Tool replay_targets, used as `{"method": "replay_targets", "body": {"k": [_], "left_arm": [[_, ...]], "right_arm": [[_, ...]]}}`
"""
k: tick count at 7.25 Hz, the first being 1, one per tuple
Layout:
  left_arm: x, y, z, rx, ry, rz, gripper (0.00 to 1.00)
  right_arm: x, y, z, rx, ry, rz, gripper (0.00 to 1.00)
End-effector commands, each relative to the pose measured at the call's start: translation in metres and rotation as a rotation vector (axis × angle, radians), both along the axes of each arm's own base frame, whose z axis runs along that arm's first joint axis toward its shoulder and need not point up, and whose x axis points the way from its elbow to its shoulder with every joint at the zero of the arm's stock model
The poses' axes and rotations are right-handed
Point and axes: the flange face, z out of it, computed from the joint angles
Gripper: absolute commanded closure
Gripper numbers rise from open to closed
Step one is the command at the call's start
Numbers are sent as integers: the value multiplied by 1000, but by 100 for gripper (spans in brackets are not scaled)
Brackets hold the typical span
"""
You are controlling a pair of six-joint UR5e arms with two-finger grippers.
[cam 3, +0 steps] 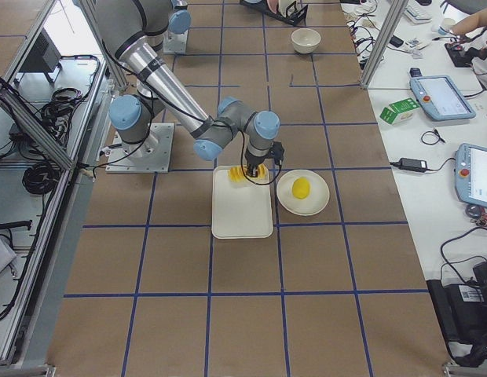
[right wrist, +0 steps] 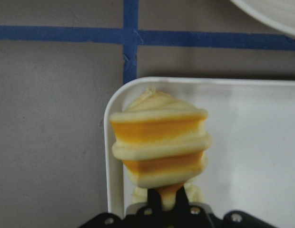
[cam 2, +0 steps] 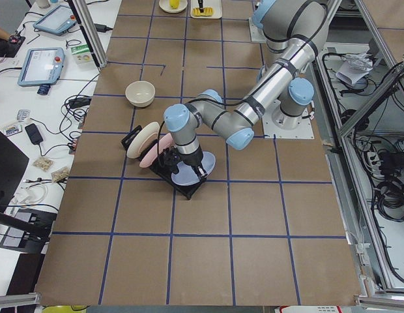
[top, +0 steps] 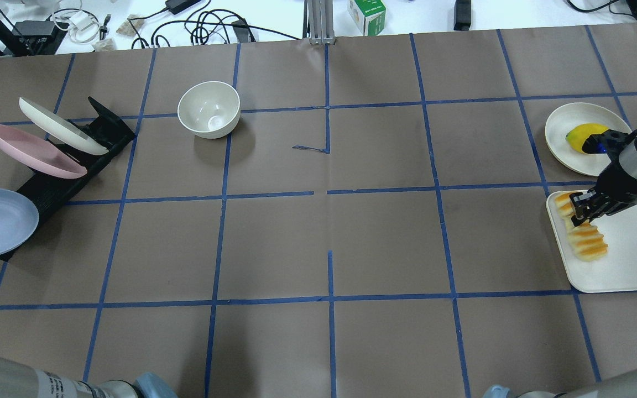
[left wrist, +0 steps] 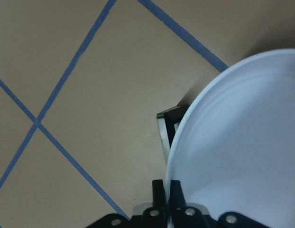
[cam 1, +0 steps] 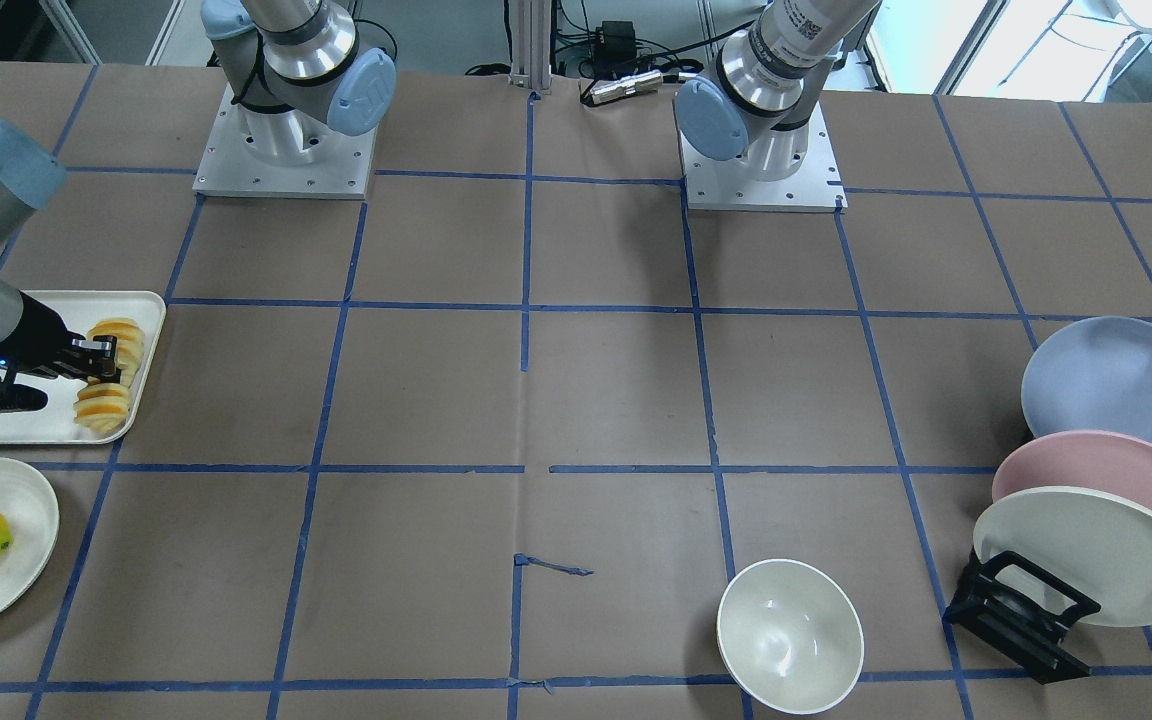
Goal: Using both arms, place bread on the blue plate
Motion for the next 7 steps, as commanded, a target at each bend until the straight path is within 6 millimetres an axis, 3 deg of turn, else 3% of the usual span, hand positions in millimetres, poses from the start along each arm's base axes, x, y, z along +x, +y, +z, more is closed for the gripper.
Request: {"method": "replay_targets", "body": {"k": [1, 3, 4, 5, 6, 7], "left_arm": [[-28, 9, 15, 95, 172, -319, 100], [-82, 7, 2, -25, 407, -419, 100], [-136, -4, -10, -86, 499, -461, 100], [-205, -3, -26, -85, 570, -478, 100], [-270, -7, -33, -91, 611, -432, 100], [-350, -18, -32, -115, 668, -373, 100]], "right_arm": [[-17, -29, 61, 14, 1, -19, 100], [-12, -61, 130, 30, -3, -110, 100], [24, -79, 145, -4, 3, -92, 100], [75, -91, 150, -13, 2, -147, 100], [121, -97, 151, -9, 14, -172, 100], [158, -99, 152, -6, 17, -191, 100]]}}
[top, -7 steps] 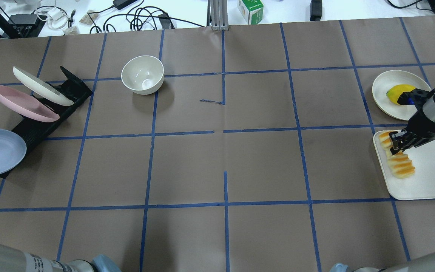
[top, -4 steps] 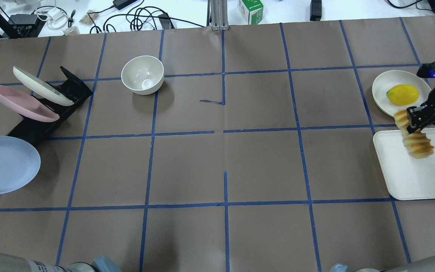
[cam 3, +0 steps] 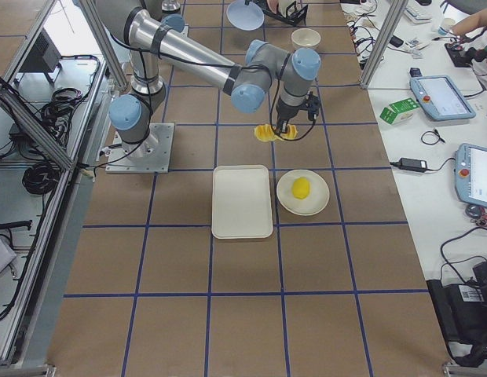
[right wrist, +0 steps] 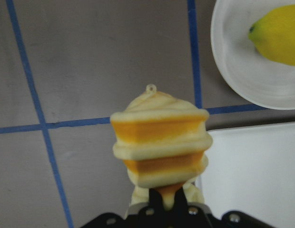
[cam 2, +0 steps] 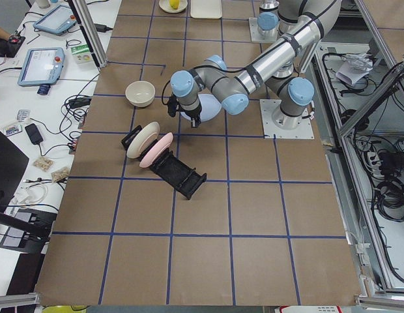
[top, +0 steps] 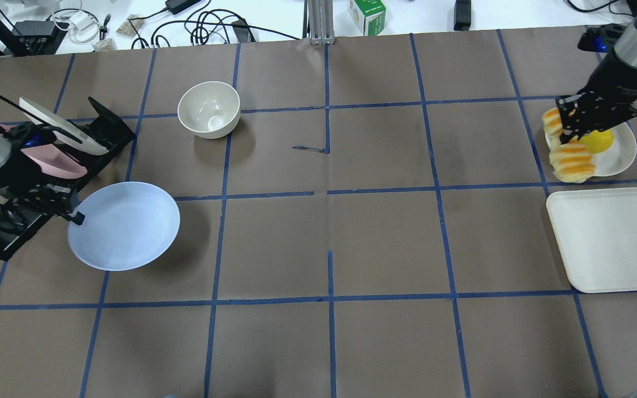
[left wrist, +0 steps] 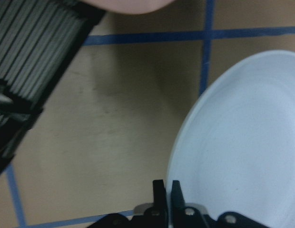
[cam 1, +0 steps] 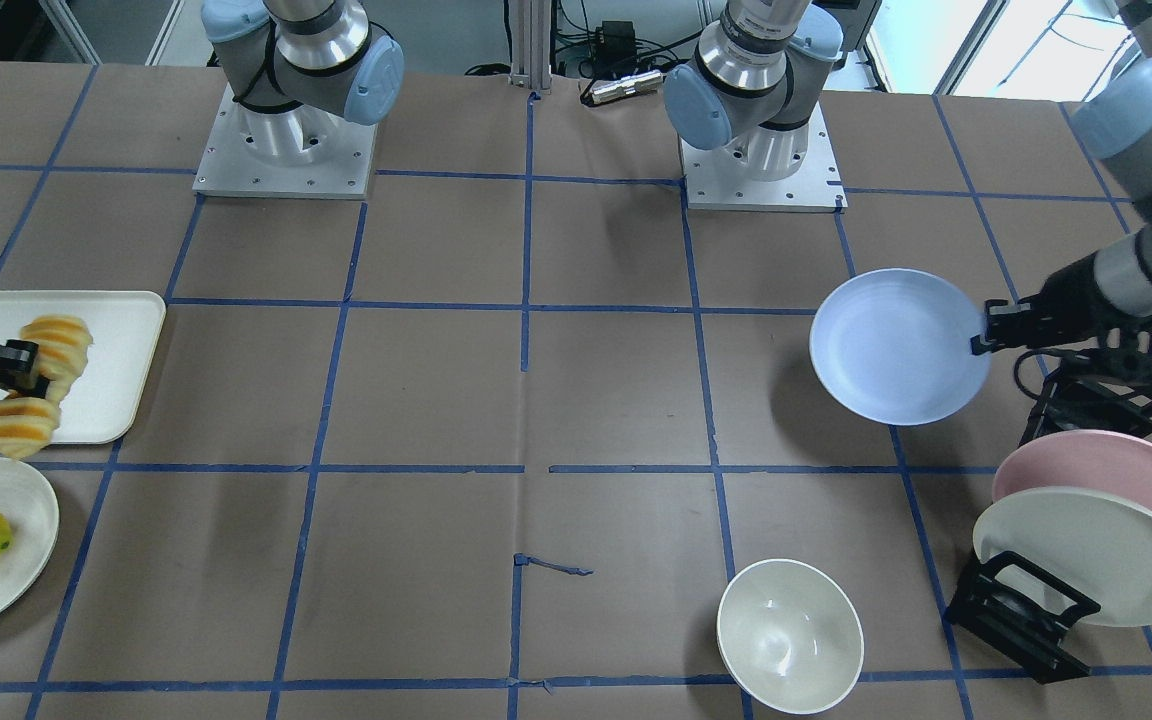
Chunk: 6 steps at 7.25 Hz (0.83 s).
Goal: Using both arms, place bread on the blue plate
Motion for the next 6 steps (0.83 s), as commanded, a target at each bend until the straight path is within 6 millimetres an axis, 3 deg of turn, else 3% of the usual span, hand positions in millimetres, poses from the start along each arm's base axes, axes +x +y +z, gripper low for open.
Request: {"method": "replay_targets", "body": {"k": [1, 2, 3, 6], "left_arm": [[-164, -16, -8, -14, 106, 33, 100], [-236, -24, -12, -153, 120, -59, 100], [-271, -31, -33, -174, 136, -1, 100], [-282, -61, -108, -218, 147, 30, 100]], "right_arm": [[91, -4, 5, -12, -30, -54, 100], [125, -3, 2, -10, -25, -58, 100], [157, -3, 0, -20, -19, -81, 100], [248, 8, -7, -58, -11, -84, 100]]}}
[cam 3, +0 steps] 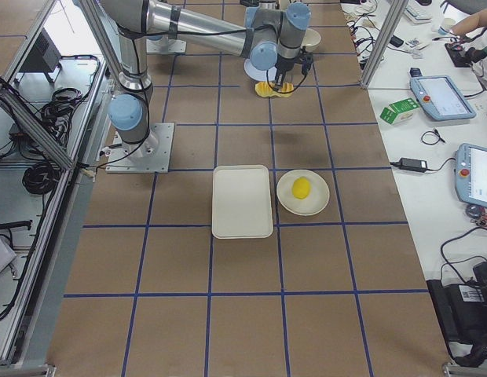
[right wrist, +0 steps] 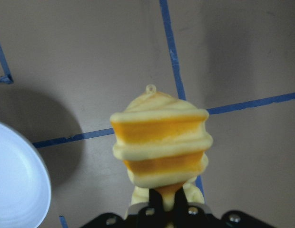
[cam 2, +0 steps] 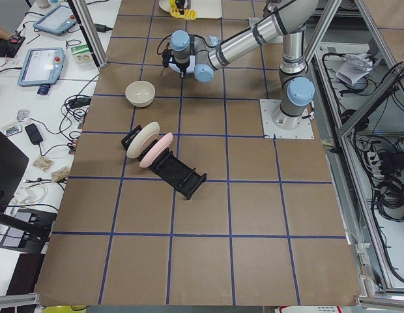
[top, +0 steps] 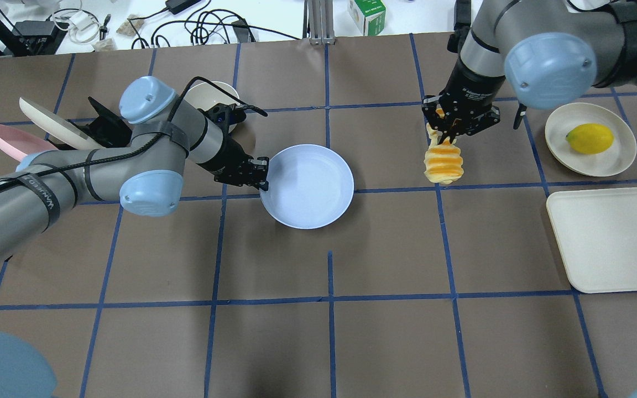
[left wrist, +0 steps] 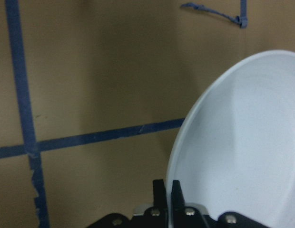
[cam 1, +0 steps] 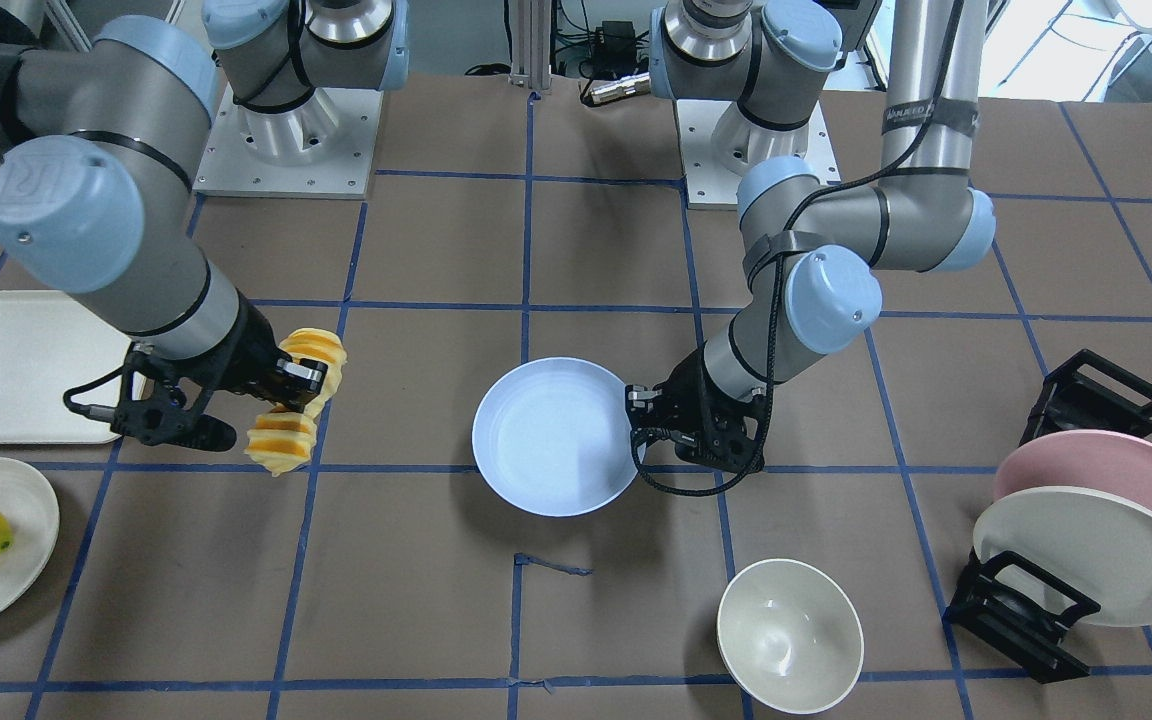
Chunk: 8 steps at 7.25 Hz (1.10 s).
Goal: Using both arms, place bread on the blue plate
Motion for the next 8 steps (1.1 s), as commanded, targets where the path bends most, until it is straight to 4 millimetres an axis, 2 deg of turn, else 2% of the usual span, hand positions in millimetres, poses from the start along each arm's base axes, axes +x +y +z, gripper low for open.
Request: {"method": "replay_targets", "body": {"k": [1, 2, 3, 4, 5, 6, 7, 8], "left_arm": [[-10, -11, -38, -24, 7, 2, 100], [-22, -8, -41, -26, 3, -16, 100], [-20, -12, -27, -81, 0, -14, 33], [-9, -20, -4, -180, -9, -3, 0], [22, -29, 18, -222, -39, 42, 0], [34, -37, 47, -251, -44, 57, 0], [39, -35, 76, -195, -86, 63, 0], [53, -29, 120, -130, -220, 70, 0]], "right_arm": [[69, 10, -13, -18, 0, -7, 100], [98, 10, -26, -32, -28, -3, 100], [124, 13, -42, -34, -29, 24, 100], [150, 20, -48, -50, -33, 37, 100], [158, 21, -66, -22, -27, 44, 100], [173, 20, -85, -19, -26, 48, 100], [192, 13, -105, -78, -44, 68, 100], [199, 6, -116, -76, -45, 50, 100]]}}
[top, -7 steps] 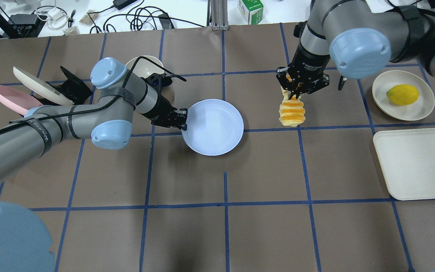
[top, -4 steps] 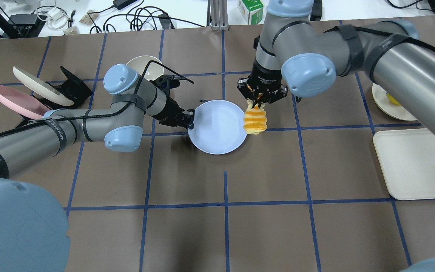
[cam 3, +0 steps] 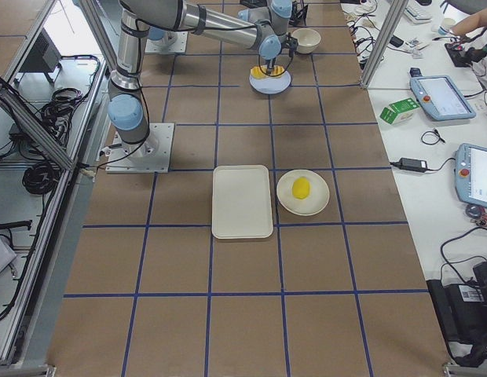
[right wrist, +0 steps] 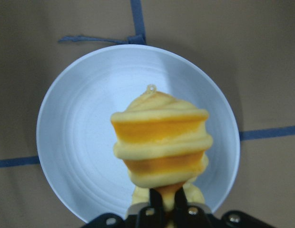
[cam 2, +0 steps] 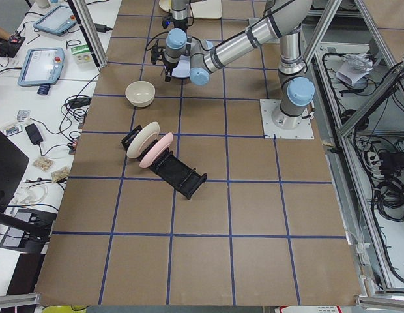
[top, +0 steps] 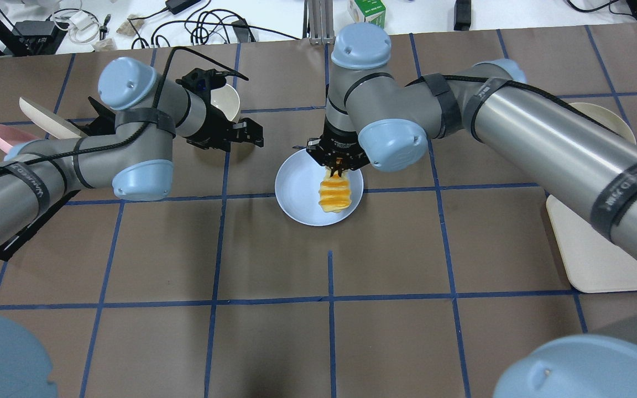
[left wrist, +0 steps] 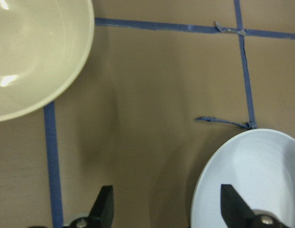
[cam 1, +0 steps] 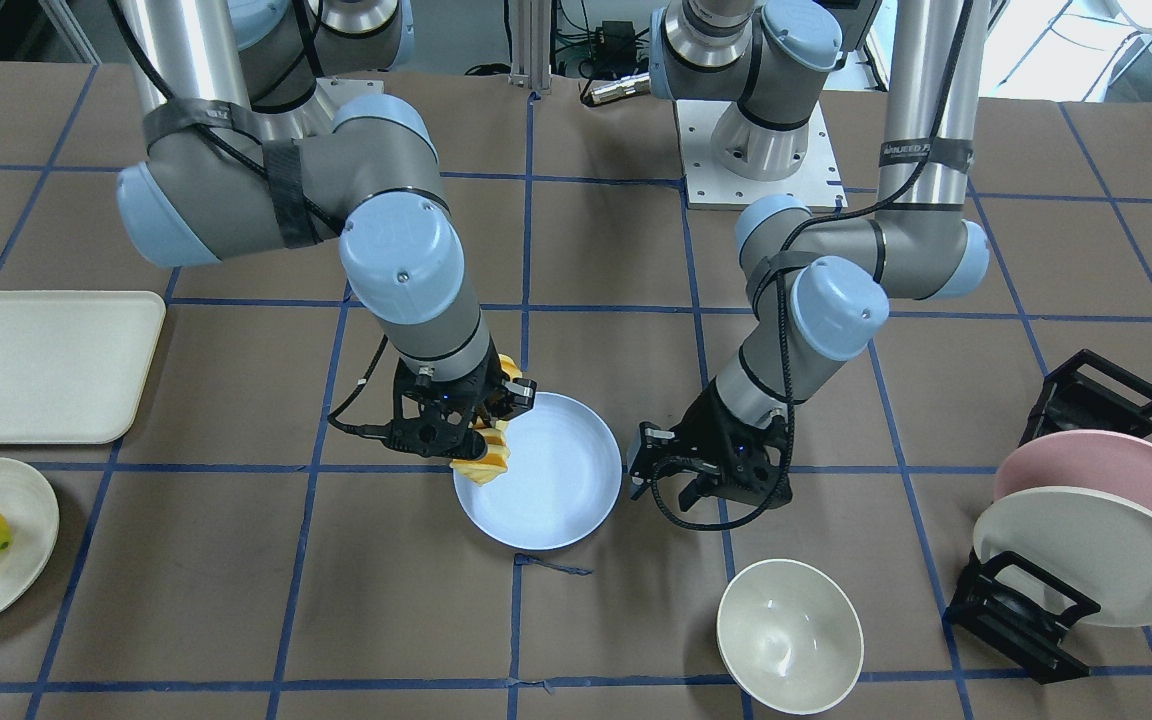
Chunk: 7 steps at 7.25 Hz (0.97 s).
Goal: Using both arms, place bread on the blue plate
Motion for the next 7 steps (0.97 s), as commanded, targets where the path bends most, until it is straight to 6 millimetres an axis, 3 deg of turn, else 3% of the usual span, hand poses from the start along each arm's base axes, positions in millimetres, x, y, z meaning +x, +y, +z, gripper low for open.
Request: {"method": "replay_targets", "body": {"k": [1, 3, 4, 6, 7], "left_arm": [[23, 22, 96, 154, -206, 31, 0], [15, 61, 181, 268, -210, 35, 0], [13, 79, 208, 291, -200, 58, 0], [2, 99, 226, 257, -211, 77, 0], [2, 98, 210, 295, -213, 76, 0]], "right_arm": [[20, -11, -21, -15, -5, -2, 100], [34, -3, -41, 19, 6, -8, 17], [36, 0, -41, 24, 7, -3, 0], [33, -1, -27, 13, 9, -5, 0], [11, -1, 15, 18, 24, 1, 0]]}}
